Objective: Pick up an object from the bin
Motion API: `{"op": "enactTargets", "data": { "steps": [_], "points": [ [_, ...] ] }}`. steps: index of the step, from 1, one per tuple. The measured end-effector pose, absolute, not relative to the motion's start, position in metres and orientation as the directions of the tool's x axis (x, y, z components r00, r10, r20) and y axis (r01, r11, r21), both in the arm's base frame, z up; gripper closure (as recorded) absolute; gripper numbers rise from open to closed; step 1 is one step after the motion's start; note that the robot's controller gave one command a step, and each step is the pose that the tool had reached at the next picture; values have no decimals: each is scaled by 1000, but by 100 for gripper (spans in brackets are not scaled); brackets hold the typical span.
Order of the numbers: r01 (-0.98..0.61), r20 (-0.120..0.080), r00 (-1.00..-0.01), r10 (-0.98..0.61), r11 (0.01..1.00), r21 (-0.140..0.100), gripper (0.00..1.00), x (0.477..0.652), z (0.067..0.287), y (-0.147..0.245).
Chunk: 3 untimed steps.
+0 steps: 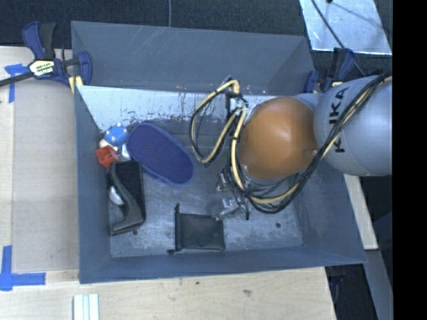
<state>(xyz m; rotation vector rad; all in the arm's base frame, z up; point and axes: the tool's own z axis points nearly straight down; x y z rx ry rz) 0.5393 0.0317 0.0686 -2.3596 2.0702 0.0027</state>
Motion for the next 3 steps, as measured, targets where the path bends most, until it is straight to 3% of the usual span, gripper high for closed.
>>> {"op": "enactTargets", "data": {
  "steps": [1,2,3],
  "points": [
    [-993,0,118,-993,-118,-8,100,517,173,16],
    [-984,-4,177,-984,-177,0,100,589,82,23],
    [-984,-2,176,-984,-176,0,0,589,86,23]
  ]
}}
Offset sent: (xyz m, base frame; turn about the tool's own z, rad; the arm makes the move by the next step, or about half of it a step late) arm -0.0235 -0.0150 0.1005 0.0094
